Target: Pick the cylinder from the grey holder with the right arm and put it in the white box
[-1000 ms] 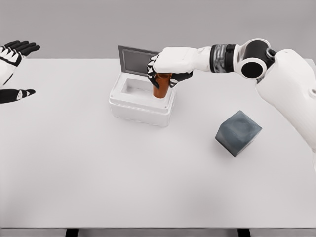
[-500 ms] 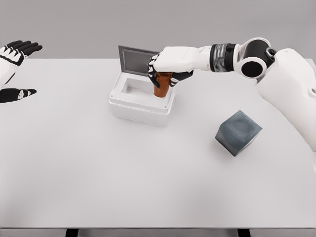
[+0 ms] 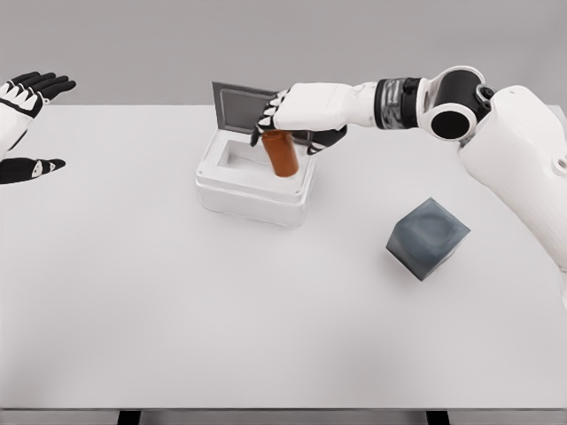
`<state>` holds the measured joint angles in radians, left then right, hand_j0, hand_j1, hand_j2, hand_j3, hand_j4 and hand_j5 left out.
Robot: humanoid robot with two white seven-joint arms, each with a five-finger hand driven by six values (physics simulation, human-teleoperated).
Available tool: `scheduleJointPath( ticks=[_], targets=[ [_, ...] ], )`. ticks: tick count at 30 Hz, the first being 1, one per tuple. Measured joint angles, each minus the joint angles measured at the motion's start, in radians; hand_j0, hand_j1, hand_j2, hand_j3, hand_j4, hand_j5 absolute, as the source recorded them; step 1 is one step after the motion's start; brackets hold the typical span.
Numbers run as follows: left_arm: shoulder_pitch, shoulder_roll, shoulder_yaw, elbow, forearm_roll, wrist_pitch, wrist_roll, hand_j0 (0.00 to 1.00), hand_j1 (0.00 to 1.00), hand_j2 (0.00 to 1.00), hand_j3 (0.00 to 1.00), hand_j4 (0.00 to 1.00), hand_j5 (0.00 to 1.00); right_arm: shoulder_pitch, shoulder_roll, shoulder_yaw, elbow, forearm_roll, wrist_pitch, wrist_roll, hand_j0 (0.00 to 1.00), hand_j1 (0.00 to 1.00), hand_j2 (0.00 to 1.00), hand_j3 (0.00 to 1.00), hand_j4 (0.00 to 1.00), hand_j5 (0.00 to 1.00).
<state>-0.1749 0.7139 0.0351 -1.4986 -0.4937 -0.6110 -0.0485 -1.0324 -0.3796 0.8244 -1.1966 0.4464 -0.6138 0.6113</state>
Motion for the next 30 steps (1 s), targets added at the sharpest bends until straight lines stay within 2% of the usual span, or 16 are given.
scheduleJointPath(
  ticks=[4, 7, 10, 12, 15, 18, 21, 23, 26, 27, 30],
  targets=[
    [0.0, 0.0, 0.0, 0.0, 0.001, 0.0, -0.001, 1.0, 1.0, 1.0, 1.0, 1.0, 1.0, -0.011, -0.005, -0.012, -0.044, -0.002, 0.0, 0.0, 0.99, 0.99, 0.99, 0.99, 0.99, 0.99],
    [-0.005, 0.0, 0.0, 0.0, 0.001, 0.0, -0.001, 1.0, 1.0, 1.0, 1.0, 1.0, 1.0, -0.011, -0.013, -0.069, -0.094, -0.01, 0.0, 0.0, 1.0, 1.0, 1.0, 1.0, 1.0, 1.0],
    [-0.011, -0.001, -0.002, 0.0, -0.003, 0.0, -0.002, 1.0, 1.0, 1.0, 1.0, 1.0, 1.0, -0.005, -0.042, -0.14, -0.183, -0.097, 0.0, 0.0, 1.0, 1.0, 1.0, 1.0, 1.0, 1.0],
    [-0.035, -0.002, -0.016, 0.01, -0.016, 0.0, -0.005, 1.0, 1.0, 1.0, 1.0, 1.0, 1.0, 0.008, -0.075, -0.172, -0.241, -0.167, 0.0, 0.0, 1.0, 1.0, 1.0, 1.0, 1.0, 1.0],
    [-0.12, -0.002, -0.088, 0.058, -0.027, 0.0, -0.006, 1.0, 1.0, 1.0, 1.0, 1.0, 1.0, 0.133, -0.136, -0.246, -0.312, -0.234, -0.001, 0.0, 1.0, 1.0, 1.0, 1.0, 1.0, 1.0],
    [-0.143, -0.003, -0.148, 0.097, -0.035, 0.0, -0.007, 1.0, 1.0, 1.0, 1.0, 1.0, 1.0, 0.268, -0.213, -0.381, -0.366, -0.262, -0.002, 0.001, 1.0, 1.0, 1.0, 1.0, 1.0, 1.0],
    [-0.15, 0.0, -0.172, 0.126, -0.034, 0.0, -0.005, 1.0, 1.0, 1.0, 1.0, 1.0, 1.0, 0.348, -0.285, -0.524, -0.399, -0.274, -0.001, 0.0, 1.0, 1.0, 1.0, 1.0, 1.0, 1.0],
    [-0.21, 0.002, -0.2, 0.157, -0.025, 0.0, -0.003, 1.0, 1.0, 1.0, 1.0, 1.0, 1.0, 0.408, -0.318, -0.592, -0.409, -0.278, -0.001, 0.0, 1.0, 1.0, 1.0, 1.0, 1.0, 1.0],
    [-0.333, 0.003, -0.302, 0.239, 0.009, 0.0, -0.002, 0.99, 0.99, 0.99, 0.99, 0.99, 0.99, 0.523, -0.34, -0.634, -0.417, -0.279, -0.001, 0.0, 1.0, 1.0, 1.0, 1.0, 1.0, 1.0],
    [-0.365, 0.003, -0.339, 0.265, 0.005, 0.0, -0.004, 0.99, 0.99, 0.99, 0.99, 0.99, 0.99, 0.526, -0.344, -0.641, -0.418, -0.28, -0.001, 0.0, 1.0, 1.0, 1.0, 1.0, 1.0, 1.0],
    [-0.541, 0.002, -0.496, 0.37, 0.022, 0.0, -0.002, 1.0, 1.0, 1.0, 1.0, 1.0, 1.0, 0.538, -0.36, -0.653, -0.418, -0.284, 0.0, 0.0, 1.0, 1.0, 1.0, 1.0, 1.0, 1.0]
  ],
)
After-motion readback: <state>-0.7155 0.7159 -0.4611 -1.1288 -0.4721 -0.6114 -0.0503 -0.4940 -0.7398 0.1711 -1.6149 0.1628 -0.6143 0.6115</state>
